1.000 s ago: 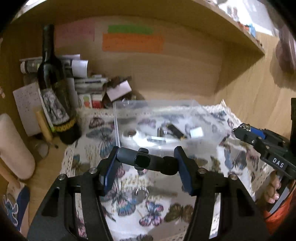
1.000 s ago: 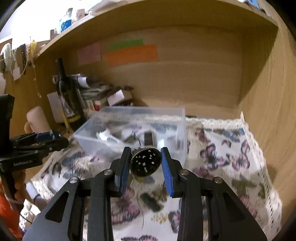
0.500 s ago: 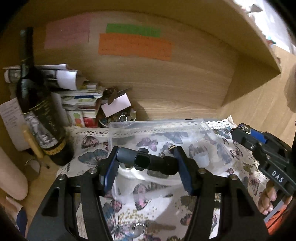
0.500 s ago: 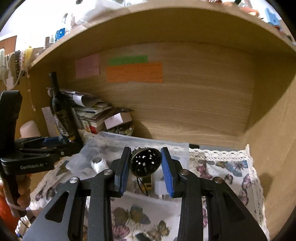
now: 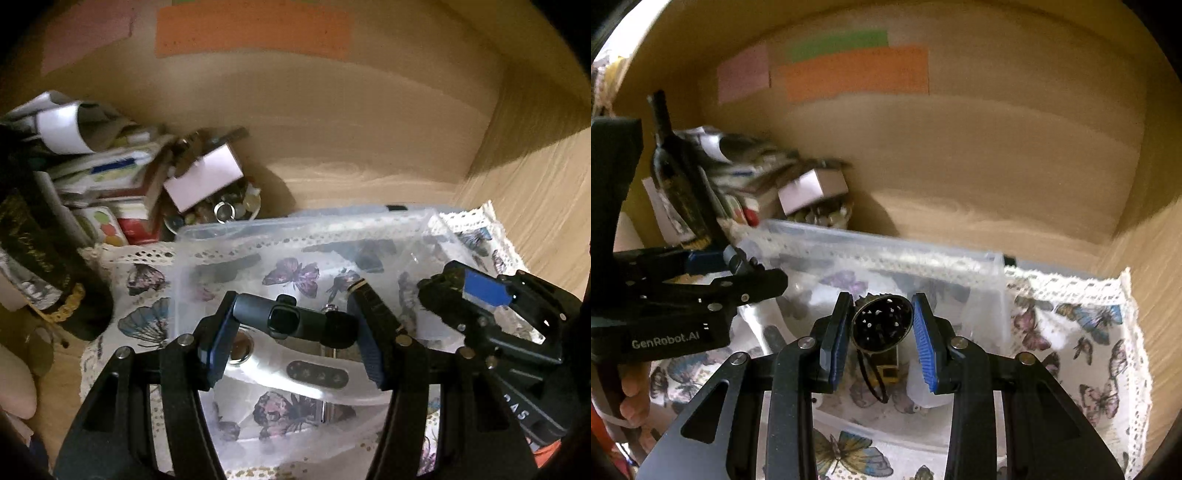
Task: Organize rigid objects
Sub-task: 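Drop the black cylinder into the box with left tool while right drops its part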
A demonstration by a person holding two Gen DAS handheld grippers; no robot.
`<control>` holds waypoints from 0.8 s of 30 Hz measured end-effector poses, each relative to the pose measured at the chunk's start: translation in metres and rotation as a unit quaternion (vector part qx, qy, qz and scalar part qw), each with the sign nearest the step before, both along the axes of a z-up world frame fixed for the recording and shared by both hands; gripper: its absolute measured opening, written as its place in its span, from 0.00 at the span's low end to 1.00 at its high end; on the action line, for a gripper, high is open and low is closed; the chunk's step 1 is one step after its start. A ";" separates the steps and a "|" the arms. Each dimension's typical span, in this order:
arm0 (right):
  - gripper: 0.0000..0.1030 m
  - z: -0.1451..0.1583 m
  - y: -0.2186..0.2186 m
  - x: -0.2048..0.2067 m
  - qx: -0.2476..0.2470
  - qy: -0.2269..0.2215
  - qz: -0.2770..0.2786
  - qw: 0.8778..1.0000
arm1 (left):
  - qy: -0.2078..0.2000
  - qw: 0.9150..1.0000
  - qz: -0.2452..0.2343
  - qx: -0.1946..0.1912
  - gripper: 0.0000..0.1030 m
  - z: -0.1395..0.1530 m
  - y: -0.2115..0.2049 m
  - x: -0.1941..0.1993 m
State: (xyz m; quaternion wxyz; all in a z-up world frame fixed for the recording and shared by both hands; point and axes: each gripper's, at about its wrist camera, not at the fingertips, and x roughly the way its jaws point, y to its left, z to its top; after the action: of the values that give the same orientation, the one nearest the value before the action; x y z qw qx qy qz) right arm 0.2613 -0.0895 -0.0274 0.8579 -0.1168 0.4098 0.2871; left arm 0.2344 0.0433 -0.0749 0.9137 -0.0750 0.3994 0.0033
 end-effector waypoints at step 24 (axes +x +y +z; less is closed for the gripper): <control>0.41 0.016 -0.003 -0.006 0.003 -0.006 -0.004 1.000 | -0.037 0.999 0.017 0.017 0.80 0.021 0.001 -0.022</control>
State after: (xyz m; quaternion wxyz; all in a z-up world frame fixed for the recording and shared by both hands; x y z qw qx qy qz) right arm 0.2548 -0.0926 -0.0117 0.8621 -0.1147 0.4040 0.2836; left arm 0.2127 0.0443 -0.0542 0.9287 -0.0662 0.3641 0.0227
